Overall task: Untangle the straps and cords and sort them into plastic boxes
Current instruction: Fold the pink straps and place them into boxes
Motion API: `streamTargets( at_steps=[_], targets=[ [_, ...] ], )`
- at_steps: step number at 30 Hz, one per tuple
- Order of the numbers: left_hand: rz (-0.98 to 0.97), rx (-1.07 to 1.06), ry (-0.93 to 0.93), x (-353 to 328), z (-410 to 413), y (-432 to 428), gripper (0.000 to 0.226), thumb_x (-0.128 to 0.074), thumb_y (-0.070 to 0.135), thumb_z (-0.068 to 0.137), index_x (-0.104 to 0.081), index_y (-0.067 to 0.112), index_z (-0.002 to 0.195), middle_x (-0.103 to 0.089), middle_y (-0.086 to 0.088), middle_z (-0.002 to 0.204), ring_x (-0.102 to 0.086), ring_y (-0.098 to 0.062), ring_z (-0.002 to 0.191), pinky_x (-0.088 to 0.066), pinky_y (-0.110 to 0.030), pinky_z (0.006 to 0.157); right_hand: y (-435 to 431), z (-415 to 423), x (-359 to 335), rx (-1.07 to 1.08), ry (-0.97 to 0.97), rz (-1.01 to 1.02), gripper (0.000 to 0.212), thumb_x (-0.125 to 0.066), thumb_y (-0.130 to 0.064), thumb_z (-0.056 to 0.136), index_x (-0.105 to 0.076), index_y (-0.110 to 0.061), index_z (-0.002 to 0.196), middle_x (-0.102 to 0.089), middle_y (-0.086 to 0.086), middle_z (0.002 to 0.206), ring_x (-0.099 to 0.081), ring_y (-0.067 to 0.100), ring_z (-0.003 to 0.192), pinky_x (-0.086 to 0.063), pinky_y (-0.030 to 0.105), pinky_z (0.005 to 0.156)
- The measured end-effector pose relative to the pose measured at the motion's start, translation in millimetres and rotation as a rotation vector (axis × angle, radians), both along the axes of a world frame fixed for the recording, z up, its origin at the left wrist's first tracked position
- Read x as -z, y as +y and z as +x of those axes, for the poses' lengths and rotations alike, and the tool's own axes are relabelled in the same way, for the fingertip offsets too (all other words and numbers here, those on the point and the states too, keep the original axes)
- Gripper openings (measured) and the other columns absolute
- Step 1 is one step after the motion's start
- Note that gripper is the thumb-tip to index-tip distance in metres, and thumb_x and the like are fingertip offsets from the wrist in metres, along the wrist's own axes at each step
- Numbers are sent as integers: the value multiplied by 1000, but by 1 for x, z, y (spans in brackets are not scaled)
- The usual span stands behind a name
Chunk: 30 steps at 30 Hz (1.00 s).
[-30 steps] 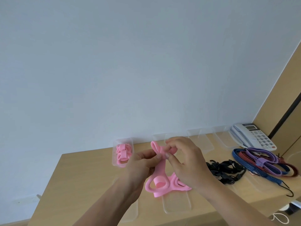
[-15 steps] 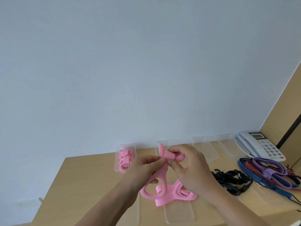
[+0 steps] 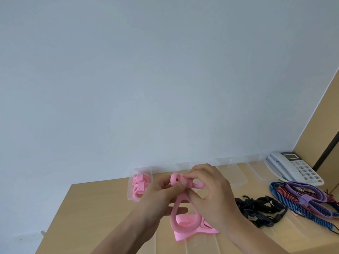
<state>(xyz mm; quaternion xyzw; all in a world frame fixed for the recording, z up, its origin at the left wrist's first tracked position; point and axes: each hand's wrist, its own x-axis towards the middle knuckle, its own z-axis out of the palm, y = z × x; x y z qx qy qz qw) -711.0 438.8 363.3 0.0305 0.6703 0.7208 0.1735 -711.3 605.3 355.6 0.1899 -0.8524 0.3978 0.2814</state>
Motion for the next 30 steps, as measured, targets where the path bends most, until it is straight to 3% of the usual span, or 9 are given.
streamTargets(
  at_steps=[5, 9, 13, 17, 21, 25, 30],
  targets=[
    [-23, -58, 5, 2, -3, -2, 12, -69, 19, 98, -81, 19, 103, -78, -16, 104, -77, -27, 94, -62, -53, 88, 3, 0, -3, -60, -67, -16, 34, -80, -1, 73, -76, -26, 96, -63, -14, 102, -63, 10, 98, -50, 20, 82],
    [-30, -65, 15, 1, -6, -4, 29, -70, 4, 95, -71, 13, 123, -79, -11, 107, -77, -27, 98, -65, -44, 82, 7, -4, -5, -103, -185, -81, 24, -72, -5, 84, -72, -25, 98, -67, -15, 99, -65, 7, 97, -52, 27, 81],
    [-25, -111, 37, -2, -9, -2, 43, -77, -2, 88, -65, 12, 127, -79, -9, 107, -78, -25, 94, -64, -37, 80, 7, -7, -9, -140, -332, -37, 24, -67, -12, 90, -70, -30, 105, -69, -17, 97, -63, 6, 95, -52, 26, 80],
    [43, -100, 15, 3, -13, -4, 59, -85, 10, 71, -65, 12, 126, -79, -11, 108, -77, -28, 98, -62, -39, 88, 9, -9, -13, -147, -351, -70, 22, -67, -11, 88, -73, -30, 97, -71, -17, 94, -66, 6, 92, -54, 28, 80],
    [74, 3, 16, 5, -13, -5, 33, -77, 25, 81, -79, 13, 111, -77, -16, 114, -74, -31, 109, -61, -38, 90, 10, -9, -13, -107, -358, -187, 20, -70, -12, 87, -73, -28, 99, -73, -17, 93, -68, 6, 92, -56, 31, 82],
    [56, 56, -9, 5, -16, -9, 37, -75, 36, 86, -76, 17, 118, -75, -13, 121, -72, -34, 112, -56, -56, 99, 6, -8, -13, -99, -323, -268, 21, -73, -10, 86, -73, -28, 98, -73, -17, 91, -69, 8, 91, -57, 34, 82],
    [41, 106, -11, 3, -14, -10, 42, -70, 43, 93, -68, 23, 130, -72, -9, 129, -71, -33, 117, -53, -50, 96, 4, -10, -11, -97, -265, -272, 26, -74, -8, 84, -71, -30, 97, -73, -19, 92, -70, 8, 91, -57, 31, 80]
  ],
)
